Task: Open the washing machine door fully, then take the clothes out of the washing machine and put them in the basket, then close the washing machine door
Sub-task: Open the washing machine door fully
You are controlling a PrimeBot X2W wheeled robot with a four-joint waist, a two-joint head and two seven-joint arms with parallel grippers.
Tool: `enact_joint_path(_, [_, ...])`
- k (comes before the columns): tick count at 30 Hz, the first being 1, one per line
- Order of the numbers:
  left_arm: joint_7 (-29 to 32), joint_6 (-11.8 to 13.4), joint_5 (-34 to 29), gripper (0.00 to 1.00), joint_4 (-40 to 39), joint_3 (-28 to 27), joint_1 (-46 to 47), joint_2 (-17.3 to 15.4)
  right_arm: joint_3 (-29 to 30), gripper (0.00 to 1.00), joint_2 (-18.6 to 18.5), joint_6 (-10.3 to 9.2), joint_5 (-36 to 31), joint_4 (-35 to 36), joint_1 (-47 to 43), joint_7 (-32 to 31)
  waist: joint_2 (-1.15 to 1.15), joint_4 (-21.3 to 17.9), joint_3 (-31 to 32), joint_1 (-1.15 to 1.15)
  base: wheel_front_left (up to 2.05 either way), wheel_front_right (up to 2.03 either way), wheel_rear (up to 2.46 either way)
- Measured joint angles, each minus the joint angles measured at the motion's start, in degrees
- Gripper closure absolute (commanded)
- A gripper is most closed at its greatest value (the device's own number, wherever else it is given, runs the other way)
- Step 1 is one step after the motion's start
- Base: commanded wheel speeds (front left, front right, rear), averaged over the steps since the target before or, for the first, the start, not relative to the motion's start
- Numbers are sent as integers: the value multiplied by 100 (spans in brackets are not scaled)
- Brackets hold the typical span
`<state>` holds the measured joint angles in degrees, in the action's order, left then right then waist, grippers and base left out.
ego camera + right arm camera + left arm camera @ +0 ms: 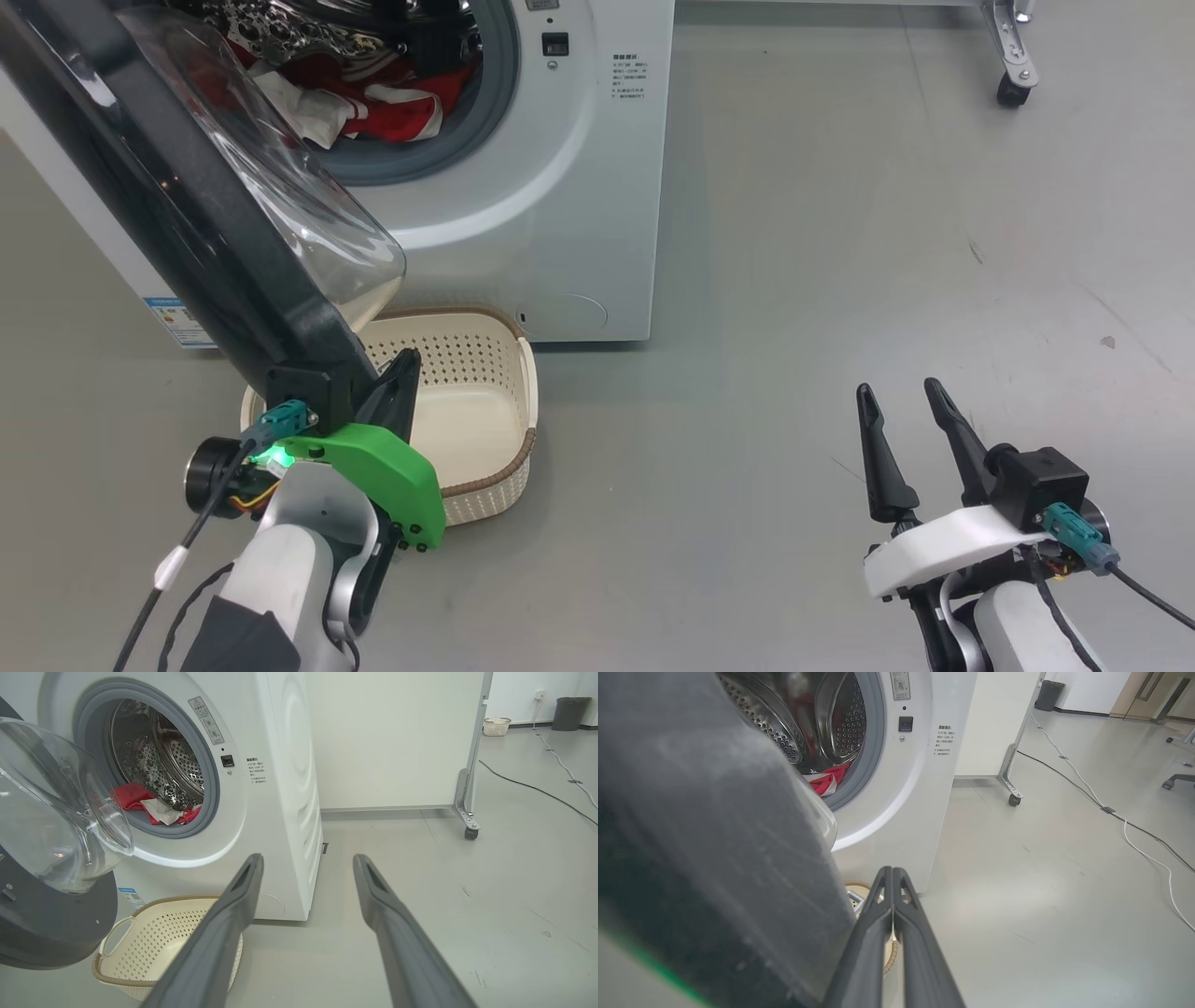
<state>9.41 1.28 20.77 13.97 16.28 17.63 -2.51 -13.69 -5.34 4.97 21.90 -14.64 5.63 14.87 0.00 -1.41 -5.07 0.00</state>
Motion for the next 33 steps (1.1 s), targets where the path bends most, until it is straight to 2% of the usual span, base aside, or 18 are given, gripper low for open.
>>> enact_joint_path(16, [-142, 41, 100, 100, 202, 85, 3, 37, 125, 0, 33, 49, -81, -100, -67, 0, 0, 163, 101, 0, 0, 0, 0])
enact_joint_path(33, [-249, 36, 200, 100, 411, 235, -7, 94, 137, 0, 56, 101, -132, -175, -240, 0, 0, 792, 324, 0, 0, 0, 0])
